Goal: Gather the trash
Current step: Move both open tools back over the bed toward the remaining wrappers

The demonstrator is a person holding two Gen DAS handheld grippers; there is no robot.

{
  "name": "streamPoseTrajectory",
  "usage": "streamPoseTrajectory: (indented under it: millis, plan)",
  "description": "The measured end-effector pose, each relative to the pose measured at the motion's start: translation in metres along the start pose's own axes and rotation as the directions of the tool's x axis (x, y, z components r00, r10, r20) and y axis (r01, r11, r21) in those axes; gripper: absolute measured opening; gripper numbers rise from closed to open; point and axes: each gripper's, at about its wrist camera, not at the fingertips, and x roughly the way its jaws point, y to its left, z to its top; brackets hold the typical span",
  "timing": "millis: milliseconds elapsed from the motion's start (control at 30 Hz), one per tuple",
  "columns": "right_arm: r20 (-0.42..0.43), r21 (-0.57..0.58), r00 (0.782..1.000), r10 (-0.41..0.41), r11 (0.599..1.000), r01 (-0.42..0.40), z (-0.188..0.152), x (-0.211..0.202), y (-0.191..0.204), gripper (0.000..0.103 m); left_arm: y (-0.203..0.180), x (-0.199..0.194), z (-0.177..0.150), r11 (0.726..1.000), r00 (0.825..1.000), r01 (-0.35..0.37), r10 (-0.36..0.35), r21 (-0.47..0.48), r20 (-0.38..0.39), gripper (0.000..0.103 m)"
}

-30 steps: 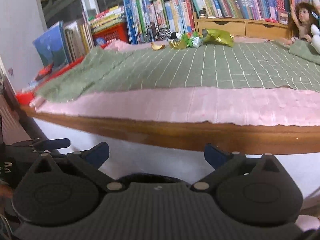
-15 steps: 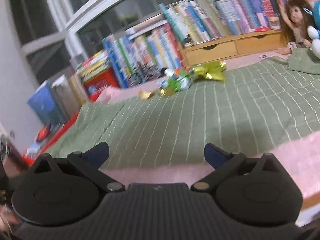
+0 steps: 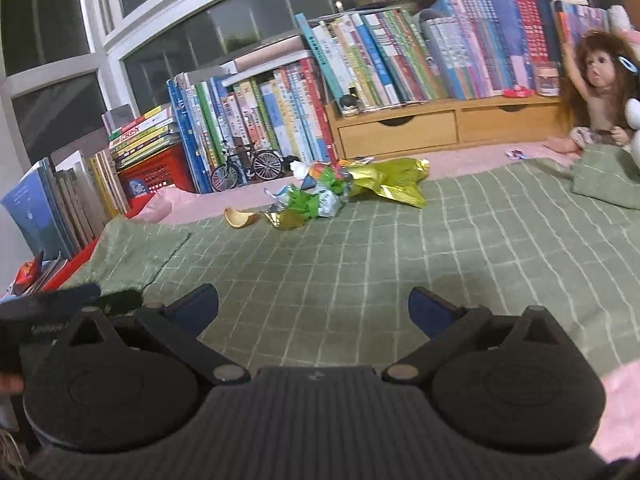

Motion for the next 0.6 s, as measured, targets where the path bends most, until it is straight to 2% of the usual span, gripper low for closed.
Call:
streamPoseTrajectory:
  millis: [100,200,367,500,600]
  plan:
    - [-0.001,-0.067,1.000,-0.008,0.998,0.008,0.004,0.015,0.007,0.103,0.002,0.025,0.014,0.997,0.999,-0.013,0.010,0.079,0.035,0.103]
    - [0.018,-0.135,1.000,-0.017,0.991,0.020,0.015,0.031,0.018,0.103,0.007,0.064,0.031,0.991,0.999,-0.038,0.034,0.127,0.029,0.103]
    - [0.050,-0.209,0.999,0.013,0.978,-0.002,0.030,0.054,0.039,0.103,0.021,0.136,0.053,0.989,1.000,-0.013,0.017,0.151,-0.022,0.101]
    - [0.011,-0.245,0.999,0.030,0.969,-0.027,0.036,0.076,0.051,0.103,0.020,0.189,0.060,0.965,0.993,-0.047,0.072,0.257,-0.088,0.101]
    - [-0.017,-0.242,0.999,0.028,0.970,-0.031,0.040,0.097,0.054,0.103,0.025,0.224,0.060,0.967,0.990,-0.042,0.075,0.251,-0.123,0.101]
